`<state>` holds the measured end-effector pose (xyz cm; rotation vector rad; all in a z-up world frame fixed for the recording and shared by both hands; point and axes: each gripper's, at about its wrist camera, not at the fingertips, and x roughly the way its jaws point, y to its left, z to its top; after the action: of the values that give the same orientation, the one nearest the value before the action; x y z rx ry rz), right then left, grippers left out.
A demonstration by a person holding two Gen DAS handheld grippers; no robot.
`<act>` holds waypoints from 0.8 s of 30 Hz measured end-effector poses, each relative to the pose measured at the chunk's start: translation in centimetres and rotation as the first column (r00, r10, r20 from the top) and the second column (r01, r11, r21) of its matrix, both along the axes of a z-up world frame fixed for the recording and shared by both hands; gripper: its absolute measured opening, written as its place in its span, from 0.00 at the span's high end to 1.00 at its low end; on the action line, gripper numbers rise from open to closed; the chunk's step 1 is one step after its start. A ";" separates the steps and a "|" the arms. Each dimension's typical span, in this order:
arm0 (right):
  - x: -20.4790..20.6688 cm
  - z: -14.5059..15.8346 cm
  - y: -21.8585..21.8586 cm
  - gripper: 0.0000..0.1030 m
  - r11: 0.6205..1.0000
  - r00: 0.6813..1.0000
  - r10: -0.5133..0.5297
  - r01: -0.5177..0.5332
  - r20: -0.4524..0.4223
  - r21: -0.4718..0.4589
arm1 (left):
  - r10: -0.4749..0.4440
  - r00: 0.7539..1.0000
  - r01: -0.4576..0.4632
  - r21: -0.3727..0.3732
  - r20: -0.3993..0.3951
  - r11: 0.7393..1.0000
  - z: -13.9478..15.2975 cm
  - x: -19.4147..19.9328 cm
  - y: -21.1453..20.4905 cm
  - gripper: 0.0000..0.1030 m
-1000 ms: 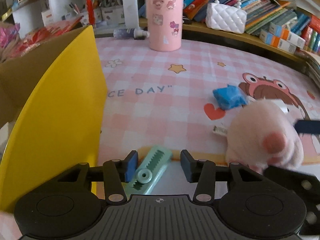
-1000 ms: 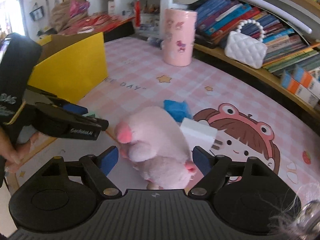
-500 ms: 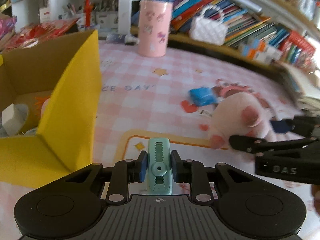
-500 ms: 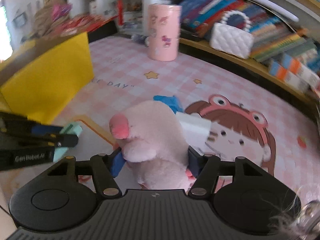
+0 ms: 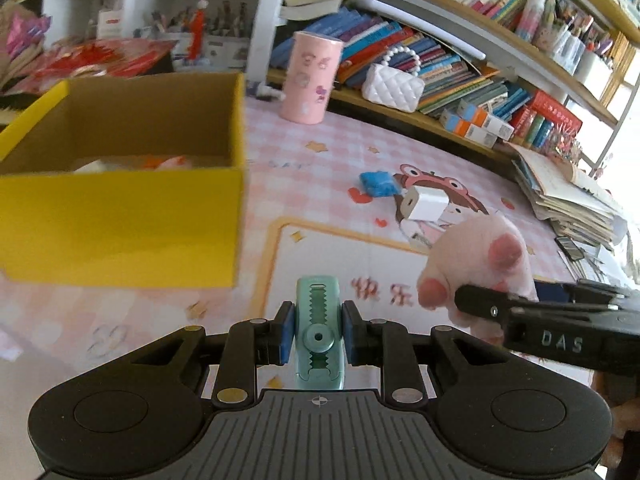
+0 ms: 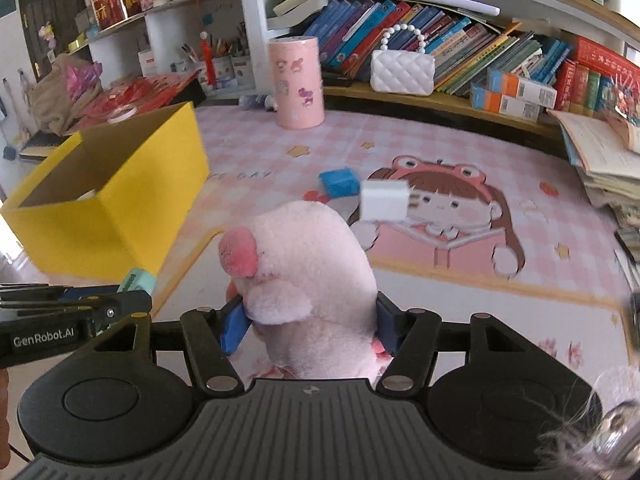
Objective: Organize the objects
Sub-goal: 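Grasp the pink plush pig with the right gripper while the left gripper grasps the green stapler, then carry the plush pig and green stapler over the yellow box with both grippers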
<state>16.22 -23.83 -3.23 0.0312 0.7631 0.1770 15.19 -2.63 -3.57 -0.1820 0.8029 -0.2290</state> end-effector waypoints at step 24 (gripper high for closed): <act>-11.1 0.6 16.9 0.41 0.984 0.984 0.177 -0.177 -0.008 0.007 | 0.137 0.988 -0.138 0.001 0.067 0.990 2.0 -11.7 14.9 0.78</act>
<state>5.16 -6.88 -2.59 -0.0297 0.7735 0.3486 3.51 12.23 -1.57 -0.2224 0.7210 -0.1019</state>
